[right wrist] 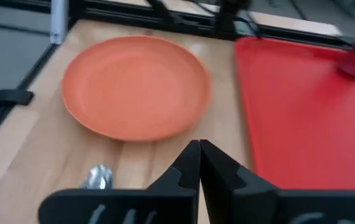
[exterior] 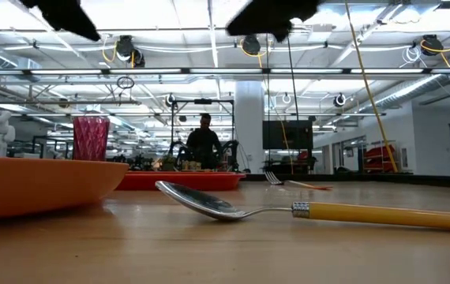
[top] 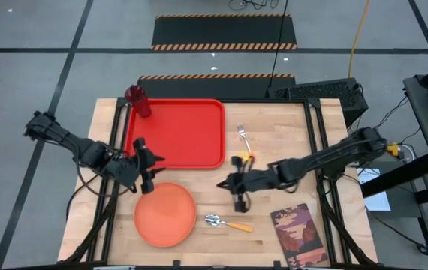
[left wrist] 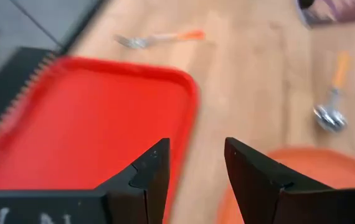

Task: Pick and place plate/cup/fork/spoon on tray
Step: Put the light orange plate on the orange tray to the bottom right of the red cup

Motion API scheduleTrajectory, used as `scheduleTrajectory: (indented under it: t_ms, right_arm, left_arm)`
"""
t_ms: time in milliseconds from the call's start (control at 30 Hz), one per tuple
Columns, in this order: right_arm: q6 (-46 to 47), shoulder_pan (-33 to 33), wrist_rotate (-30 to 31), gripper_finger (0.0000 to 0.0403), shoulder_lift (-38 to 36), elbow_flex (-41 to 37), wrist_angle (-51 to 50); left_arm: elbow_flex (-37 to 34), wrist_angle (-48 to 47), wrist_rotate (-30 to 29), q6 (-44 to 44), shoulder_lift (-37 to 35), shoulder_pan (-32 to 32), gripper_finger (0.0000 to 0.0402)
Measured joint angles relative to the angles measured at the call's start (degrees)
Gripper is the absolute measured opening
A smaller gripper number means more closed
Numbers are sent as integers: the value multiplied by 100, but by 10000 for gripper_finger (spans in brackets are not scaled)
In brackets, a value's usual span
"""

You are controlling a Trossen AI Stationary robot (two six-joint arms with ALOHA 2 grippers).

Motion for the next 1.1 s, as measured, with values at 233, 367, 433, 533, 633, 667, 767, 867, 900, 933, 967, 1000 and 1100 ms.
scheduleTrajectory:
  t_ms: [233,367,433,533,633,667,767,867,900,933,967,1000,1100]
  right_arm:
    - [-775,-9,-392,0,1747,2062,-1573]
    - [-1307,58,-1021,1,2600,3045,-2206]
    - [-1536,106,-1271,8,2930,3412,-2317]
    - [-1883,196,-1419,34,3284,3772,-2312]
    - [-2254,290,-1371,76,3510,3852,-2045]
    - [-2384,323,-1352,91,3581,3852,-1900]
    - [-2740,404,-1355,136,3756,3852,-1556]
    - [-2991,426,-1378,168,3898,3854,-1293]
    - [-3040,423,-1390,175,3944,3854,-1291]
    - [-3086,414,-1392,179,3978,3854,-1281]
    - [-3118,410,-1375,180,4001,3854,-1304]
    - [-3135,407,-1366,180,4032,3854,-1329]
    - [-3224,376,-1368,169,4118,3854,-1354]
  left_arm:
    - [-597,-14,222,-748,-1,-560,157]
    - [-936,-9,458,-1335,-2,-861,157]
    - [-1066,37,470,-1554,-4,-1017,157]
    - [-1184,61,491,-1696,-4,-1212,157]
    - [-1221,284,488,-1628,-4,-1347,157]
    - [-1221,365,486,-1539,-4,-1379,157]
    - [-1221,612,477,-1198,-7,-1407,157]
    - [-1221,762,462,-904,-7,-1404,157]
    - [-1221,770,463,-857,-7,-1403,157]
    - [-1221,761,462,-852,-7,-1403,157]
    - [-1221,763,462,-850,-7,-1403,157]
    - [-1221,761,462,-848,-7,-1403,157]
    - [-1221,757,462,-832,-7,-1403,157]
